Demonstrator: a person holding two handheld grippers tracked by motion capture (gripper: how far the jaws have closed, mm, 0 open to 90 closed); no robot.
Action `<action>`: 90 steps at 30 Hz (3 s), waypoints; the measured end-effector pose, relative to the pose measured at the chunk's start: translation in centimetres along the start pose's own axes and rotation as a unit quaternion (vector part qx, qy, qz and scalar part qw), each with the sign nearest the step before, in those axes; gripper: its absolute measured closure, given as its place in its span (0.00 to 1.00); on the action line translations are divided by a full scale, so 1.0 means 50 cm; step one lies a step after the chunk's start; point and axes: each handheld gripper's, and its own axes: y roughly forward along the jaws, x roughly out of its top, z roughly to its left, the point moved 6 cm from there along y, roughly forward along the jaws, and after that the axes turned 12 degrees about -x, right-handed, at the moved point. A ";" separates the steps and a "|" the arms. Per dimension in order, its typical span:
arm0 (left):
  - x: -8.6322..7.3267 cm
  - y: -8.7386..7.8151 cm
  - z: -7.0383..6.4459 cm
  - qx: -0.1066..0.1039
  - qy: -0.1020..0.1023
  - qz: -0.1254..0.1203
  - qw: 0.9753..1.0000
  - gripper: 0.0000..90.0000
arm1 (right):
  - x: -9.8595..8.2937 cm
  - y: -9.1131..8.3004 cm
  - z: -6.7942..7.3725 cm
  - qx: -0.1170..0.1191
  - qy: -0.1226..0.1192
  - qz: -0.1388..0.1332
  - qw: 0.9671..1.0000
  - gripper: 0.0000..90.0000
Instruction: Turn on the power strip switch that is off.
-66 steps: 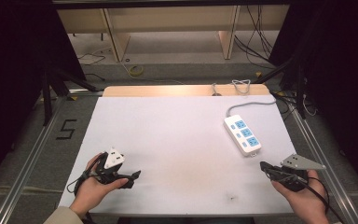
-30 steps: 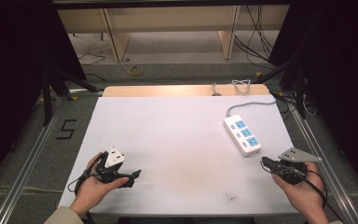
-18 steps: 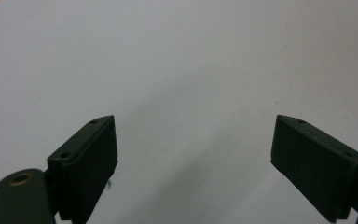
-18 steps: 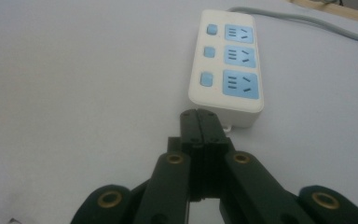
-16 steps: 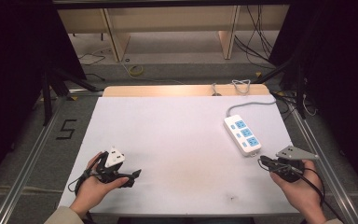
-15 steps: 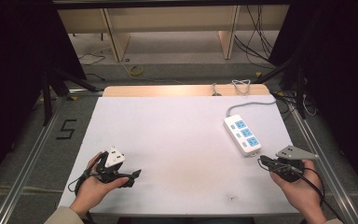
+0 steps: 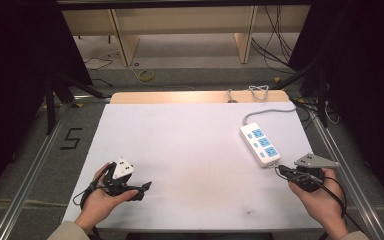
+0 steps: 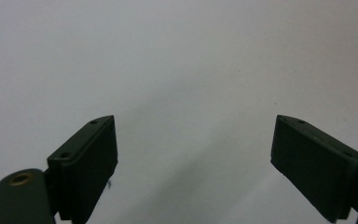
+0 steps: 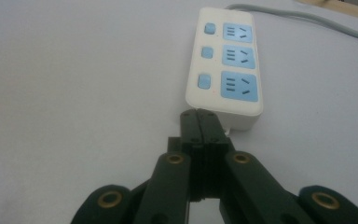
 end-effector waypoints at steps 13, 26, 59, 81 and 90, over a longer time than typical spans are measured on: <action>-0.001 0.000 0.001 0.005 0.002 0.003 1.000 0.16 | 0.005 0.008 -0.010 -0.007 0.005 0.008 1.000 1.00; -0.001 0.001 0.002 0.004 0.003 0.004 1.000 0.16 | 0.015 0.023 -0.007 -0.011 0.001 0.016 1.000 1.00; 0.000 0.001 0.002 0.006 0.002 0.004 1.000 0.16 | 0.038 0.043 -0.005 -0.009 0.009 0.028 1.000 1.00; 0.000 0.000 0.002 0.008 0.000 0.003 1.000 0.16 | 0.053 0.055 -0.009 -0.016 0.010 0.032 0.999 1.00; 0.001 0.001 0.003 0.008 0.000 0.002 1.000 0.16 | 0.057 0.061 -0.008 -0.015 0.010 0.036 0.999 1.00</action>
